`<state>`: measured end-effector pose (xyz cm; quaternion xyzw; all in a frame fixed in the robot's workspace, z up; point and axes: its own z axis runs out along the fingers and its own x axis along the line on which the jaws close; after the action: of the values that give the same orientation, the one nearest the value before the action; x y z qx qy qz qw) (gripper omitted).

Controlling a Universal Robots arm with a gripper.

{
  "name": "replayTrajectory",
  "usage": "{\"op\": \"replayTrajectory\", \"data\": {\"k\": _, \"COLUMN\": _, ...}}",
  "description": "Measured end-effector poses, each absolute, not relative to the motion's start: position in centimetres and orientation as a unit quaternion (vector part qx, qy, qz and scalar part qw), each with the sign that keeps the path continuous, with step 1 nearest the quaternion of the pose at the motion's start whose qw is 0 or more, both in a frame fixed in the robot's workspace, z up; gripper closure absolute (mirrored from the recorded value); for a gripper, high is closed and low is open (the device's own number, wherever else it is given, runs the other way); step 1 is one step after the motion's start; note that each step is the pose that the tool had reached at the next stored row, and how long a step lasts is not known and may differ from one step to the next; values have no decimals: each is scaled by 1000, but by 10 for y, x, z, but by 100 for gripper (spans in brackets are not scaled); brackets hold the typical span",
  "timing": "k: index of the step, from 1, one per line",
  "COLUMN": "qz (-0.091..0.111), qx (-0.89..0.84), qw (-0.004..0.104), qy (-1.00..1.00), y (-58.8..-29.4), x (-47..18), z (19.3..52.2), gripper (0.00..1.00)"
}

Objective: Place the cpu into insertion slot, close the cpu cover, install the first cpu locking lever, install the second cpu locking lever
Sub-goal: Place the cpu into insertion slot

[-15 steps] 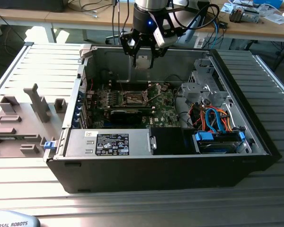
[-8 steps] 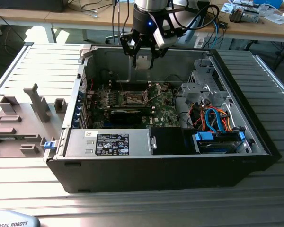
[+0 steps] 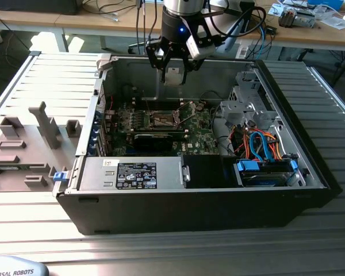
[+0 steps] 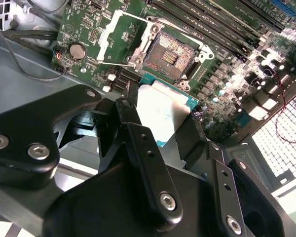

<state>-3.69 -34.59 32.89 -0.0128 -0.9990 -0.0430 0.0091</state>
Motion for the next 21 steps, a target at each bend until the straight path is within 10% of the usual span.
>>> {"op": "replayTrajectory", "data": {"k": 21, "qz": -28, "qx": -14, "qw": 9, "qy": -999, "y": -346, "x": -37, "z": 326, "gripper": 46}}
